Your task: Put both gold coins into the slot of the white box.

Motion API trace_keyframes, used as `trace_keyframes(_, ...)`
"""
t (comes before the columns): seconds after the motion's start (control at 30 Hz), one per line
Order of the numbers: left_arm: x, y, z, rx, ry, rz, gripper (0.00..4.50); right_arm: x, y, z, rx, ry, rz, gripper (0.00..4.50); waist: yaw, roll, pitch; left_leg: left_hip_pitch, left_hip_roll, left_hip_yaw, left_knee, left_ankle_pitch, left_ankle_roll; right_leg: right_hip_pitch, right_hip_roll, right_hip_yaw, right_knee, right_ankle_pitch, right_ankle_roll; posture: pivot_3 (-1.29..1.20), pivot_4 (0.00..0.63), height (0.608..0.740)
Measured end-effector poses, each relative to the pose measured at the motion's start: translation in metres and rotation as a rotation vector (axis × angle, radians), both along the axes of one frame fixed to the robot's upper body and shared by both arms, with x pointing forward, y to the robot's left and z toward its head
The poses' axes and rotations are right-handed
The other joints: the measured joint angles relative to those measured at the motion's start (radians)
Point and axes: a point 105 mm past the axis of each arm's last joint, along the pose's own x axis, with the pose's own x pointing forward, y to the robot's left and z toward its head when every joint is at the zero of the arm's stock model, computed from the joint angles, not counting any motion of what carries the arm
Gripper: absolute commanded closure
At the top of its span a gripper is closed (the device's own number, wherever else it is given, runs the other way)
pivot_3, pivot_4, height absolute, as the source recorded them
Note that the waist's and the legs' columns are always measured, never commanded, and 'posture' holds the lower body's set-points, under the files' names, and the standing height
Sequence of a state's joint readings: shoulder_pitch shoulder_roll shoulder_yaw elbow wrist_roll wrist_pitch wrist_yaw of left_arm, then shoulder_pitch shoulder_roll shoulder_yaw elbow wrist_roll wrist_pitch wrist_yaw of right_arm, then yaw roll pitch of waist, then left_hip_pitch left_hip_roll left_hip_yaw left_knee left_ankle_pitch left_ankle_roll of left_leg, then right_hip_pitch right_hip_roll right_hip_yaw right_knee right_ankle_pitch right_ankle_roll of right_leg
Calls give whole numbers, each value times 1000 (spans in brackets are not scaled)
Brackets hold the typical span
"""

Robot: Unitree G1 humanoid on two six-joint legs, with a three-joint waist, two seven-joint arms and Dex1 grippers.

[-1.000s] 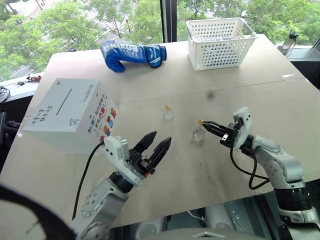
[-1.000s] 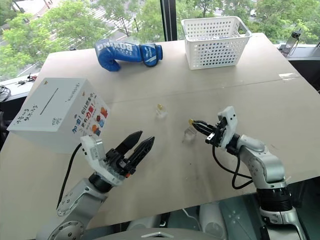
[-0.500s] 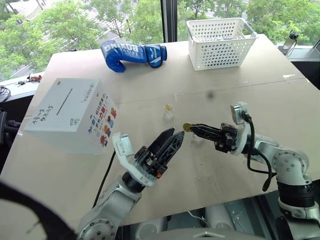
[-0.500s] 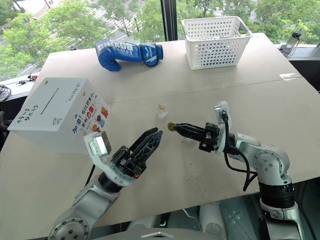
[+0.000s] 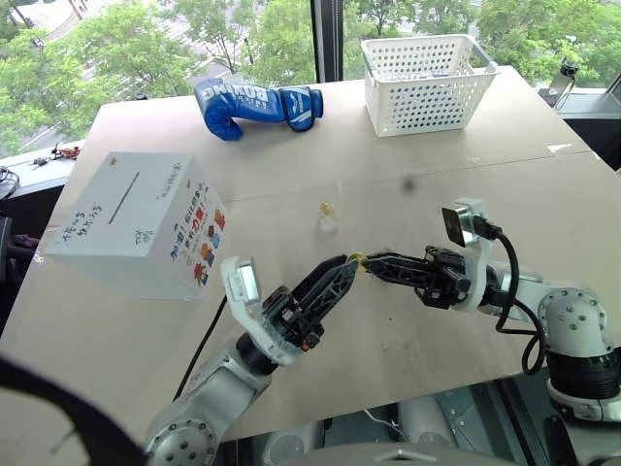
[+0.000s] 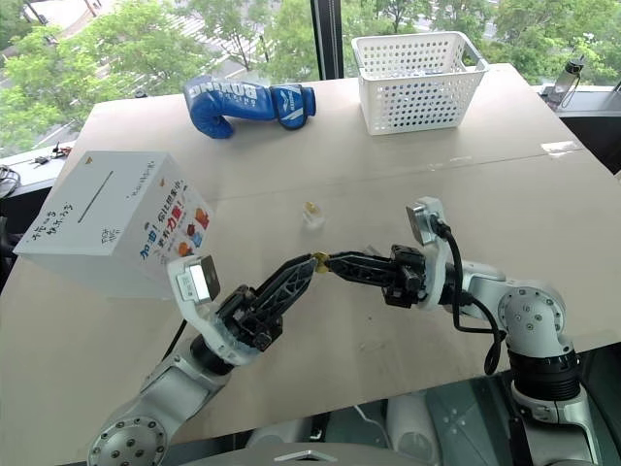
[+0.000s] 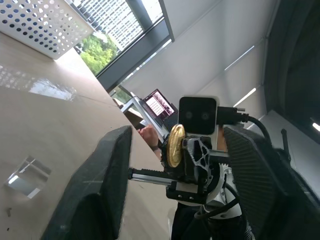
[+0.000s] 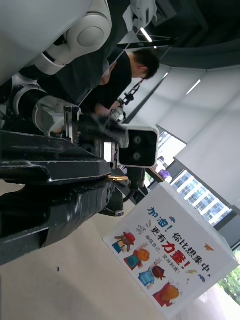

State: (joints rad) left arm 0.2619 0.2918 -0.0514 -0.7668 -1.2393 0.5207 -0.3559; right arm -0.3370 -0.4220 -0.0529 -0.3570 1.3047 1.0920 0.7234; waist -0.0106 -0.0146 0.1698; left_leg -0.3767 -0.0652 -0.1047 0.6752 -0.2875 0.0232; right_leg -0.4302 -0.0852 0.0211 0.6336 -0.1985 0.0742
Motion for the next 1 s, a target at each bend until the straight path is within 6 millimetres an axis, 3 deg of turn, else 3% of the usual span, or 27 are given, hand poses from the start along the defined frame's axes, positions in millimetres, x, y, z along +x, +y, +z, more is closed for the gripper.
trace_keyframes(0.07,-1,-1,3,-11,-15,-21,4452,0,1,0,-6,-2,3,4500,1,0,0,0,0,0,0,0,0,0,0,0,0,0,0,0,150,721)
trace_keyframes(0.37,-3,-1,5,-1,-35,-49,4452,0,3,4,-15,-3,24,4500,0,0,0,-1,0,0,0,0,0,0,0,0,-1,0,0,0,150,721)
trace_keyframes(0.5,-2,0,3,1,-32,-46,4500,0,6,4,-19,-5,29,3184,0,0,0,-1,0,0,0,0,0,0,0,0,-1,0,0,0,150,721)
trace_keyframes(0.67,-2,12,-3,6,2,17,4500,4,6,3,-39,-16,-2,651,0,0,0,-1,0,0,0,0,0,0,0,0,-1,0,0,0,150,721)
trace_keyframes(0.87,0,54,15,139,-58,258,4500,23,-16,-3,-177,-175,-109,651,3,0,0,-2,0,-1,0,0,0,0,0,-1,-3,0,0,0,150,721)
trace_keyframes(1.0,17,87,67,286,-239,510,4500,42,-11,19,-164,-405,-145,651,1,0,0,-1,1,-2,0,1,-1,0,1,-2,-2,1,-1,0,150,721)
